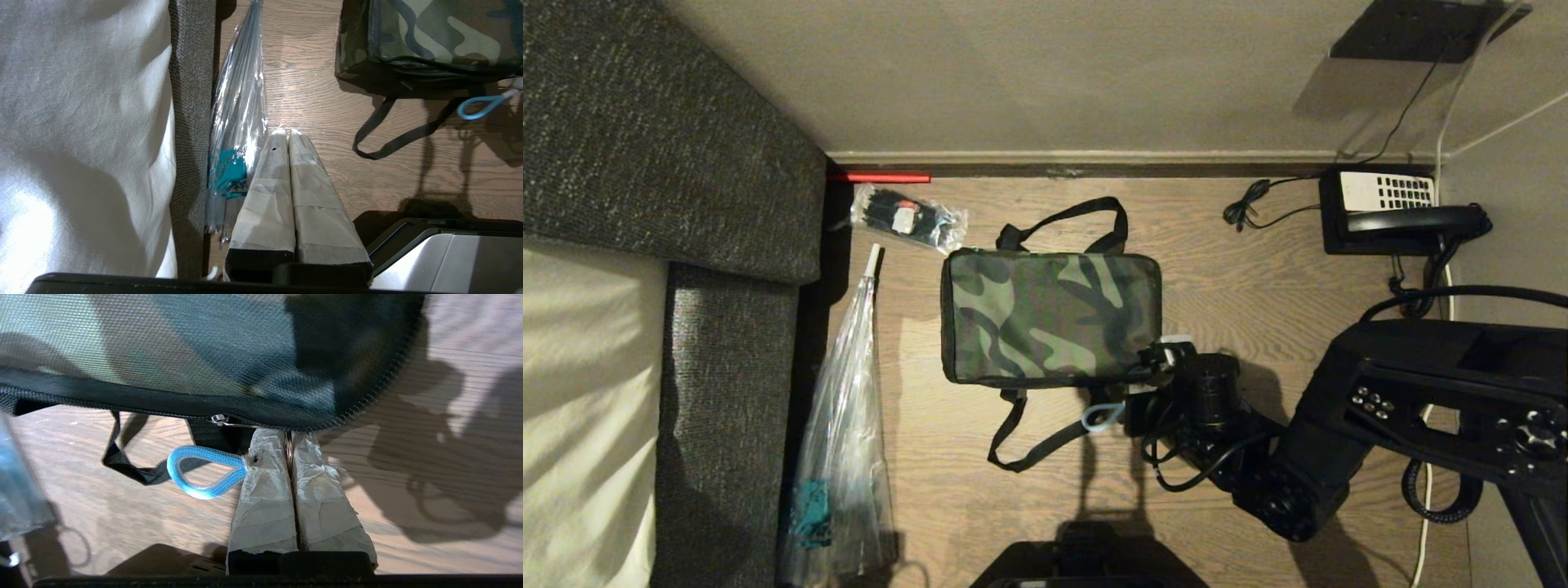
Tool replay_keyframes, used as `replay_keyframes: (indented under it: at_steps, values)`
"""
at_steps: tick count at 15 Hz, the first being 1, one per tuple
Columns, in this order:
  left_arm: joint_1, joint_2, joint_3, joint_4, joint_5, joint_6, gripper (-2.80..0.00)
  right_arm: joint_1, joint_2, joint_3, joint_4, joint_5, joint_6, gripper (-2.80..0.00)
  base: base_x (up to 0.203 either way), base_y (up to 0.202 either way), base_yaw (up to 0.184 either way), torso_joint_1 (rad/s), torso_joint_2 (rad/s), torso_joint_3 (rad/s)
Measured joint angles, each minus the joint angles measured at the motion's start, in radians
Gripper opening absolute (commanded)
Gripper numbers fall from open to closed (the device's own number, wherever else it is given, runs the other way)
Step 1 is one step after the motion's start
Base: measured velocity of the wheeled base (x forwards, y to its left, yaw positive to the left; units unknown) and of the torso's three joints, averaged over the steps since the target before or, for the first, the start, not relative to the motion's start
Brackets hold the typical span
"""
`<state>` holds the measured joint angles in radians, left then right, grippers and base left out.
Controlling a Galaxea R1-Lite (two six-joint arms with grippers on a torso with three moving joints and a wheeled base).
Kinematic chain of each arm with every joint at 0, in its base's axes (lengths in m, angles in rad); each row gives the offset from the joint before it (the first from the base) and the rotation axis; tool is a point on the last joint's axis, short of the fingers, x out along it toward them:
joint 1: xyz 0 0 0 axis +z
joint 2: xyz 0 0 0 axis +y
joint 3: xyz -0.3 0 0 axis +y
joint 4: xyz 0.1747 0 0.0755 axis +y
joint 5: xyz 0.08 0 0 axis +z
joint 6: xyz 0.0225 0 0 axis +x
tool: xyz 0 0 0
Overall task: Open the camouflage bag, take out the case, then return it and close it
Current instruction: Open the top of the storage box
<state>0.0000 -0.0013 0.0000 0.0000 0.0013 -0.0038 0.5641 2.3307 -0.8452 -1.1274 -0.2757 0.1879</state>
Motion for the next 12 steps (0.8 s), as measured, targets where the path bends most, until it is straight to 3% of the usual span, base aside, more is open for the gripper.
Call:
replay_keyframes:
  at_steps: [12]
  values:
    - [0.0,0.0,0.0,0.0,0.0,0.0,-2.8,-0.014,-0.055,0.064,0.001,-0.006,-0.002,-2.8,0.0,0.0,0.0,0.0,0.0,0.0]
